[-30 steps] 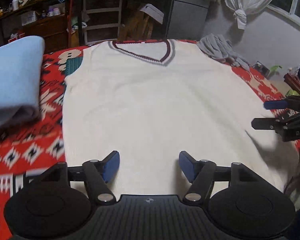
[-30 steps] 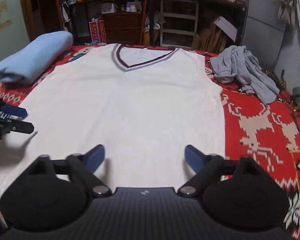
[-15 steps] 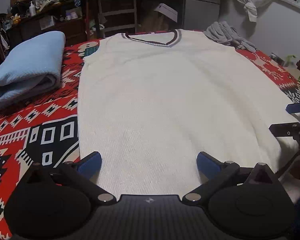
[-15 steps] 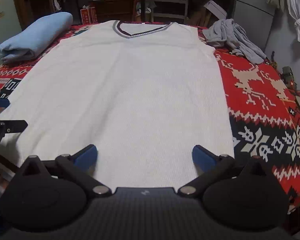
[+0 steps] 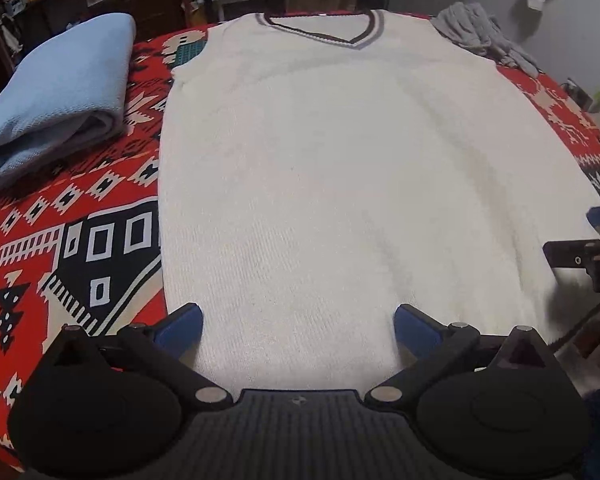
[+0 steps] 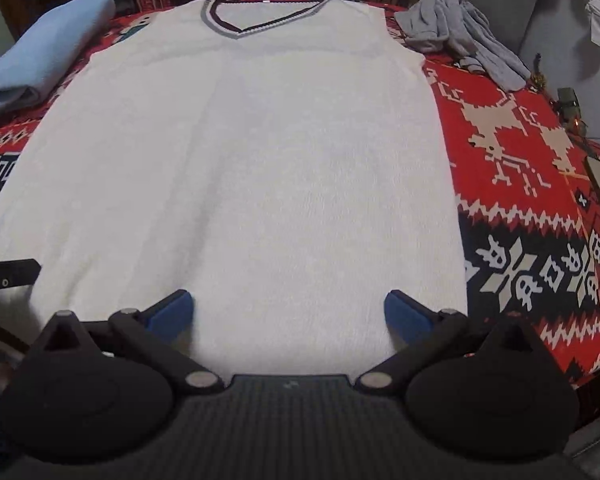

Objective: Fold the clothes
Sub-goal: 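Move both open tools to the vest hem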

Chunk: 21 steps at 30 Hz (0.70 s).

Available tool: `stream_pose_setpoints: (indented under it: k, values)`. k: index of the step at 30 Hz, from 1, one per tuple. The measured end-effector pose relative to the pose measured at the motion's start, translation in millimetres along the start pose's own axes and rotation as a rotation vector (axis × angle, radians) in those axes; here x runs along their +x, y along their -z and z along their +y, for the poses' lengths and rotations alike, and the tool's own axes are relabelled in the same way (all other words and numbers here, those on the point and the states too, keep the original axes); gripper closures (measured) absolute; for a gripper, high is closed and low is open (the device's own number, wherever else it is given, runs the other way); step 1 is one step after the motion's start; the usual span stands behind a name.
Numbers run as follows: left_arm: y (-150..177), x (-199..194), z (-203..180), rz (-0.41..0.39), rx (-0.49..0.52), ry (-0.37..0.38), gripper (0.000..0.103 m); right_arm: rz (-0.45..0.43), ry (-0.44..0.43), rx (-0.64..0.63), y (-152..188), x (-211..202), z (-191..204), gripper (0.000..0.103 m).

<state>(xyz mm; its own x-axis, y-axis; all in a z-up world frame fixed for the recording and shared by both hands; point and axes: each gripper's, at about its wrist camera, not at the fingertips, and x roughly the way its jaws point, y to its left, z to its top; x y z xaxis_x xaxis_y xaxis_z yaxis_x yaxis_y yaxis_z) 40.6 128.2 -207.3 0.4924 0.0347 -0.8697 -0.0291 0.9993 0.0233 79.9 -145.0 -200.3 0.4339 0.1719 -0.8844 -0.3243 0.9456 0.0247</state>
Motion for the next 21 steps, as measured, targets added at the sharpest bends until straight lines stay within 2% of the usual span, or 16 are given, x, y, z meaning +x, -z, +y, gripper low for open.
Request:
stream_pose_setpoints:
  k: [5, 10, 12, 13, 15, 19, 21]
  values:
    - [-2.1, -0.6, -4.7, 0.013, -0.007, -0.011, 0.0, 0.005, 0.006, 0.001, -1.8, -1.0, 0.7, 0.0]
    - [-0.8, -4.4, -11.7, -0.015, 0.015, -0.029, 0.0, 0.045, -0.006, -0.034, -7.1, 0.9, 4.2, 0.0]
    - [0.3, -8.4, -8.1, -0.023, 0.015, -0.032, 0.007, 0.082, -0.022, -0.053, -10.6, 0.1, 1.7, 0.0]
    - [2.2, -12.3, -1.9, -0.03, 0.003, -0.021, 0.013, 0.099, -0.027, -0.062, -11.1, -1.1, -0.2, 0.0]
    - [7.4, -20.7, 13.8, -0.041, -0.03, 0.016, 0.014, 0.115, -0.025, -0.066, -9.3, -6.0, -5.6, 0.0]
    - [30.8, -39.6, 54.0, -0.061, -0.123, 0.152, 0.019, 0.098, -0.036, -0.046, 5.2, -21.0, -20.7, 0.0]
    - [44.8, -47.4, 70.0, -0.068, -0.176, 0.212, 0.022, 0.083, -0.07, -0.045, 13.2, -29.2, -26.1, 0.0]
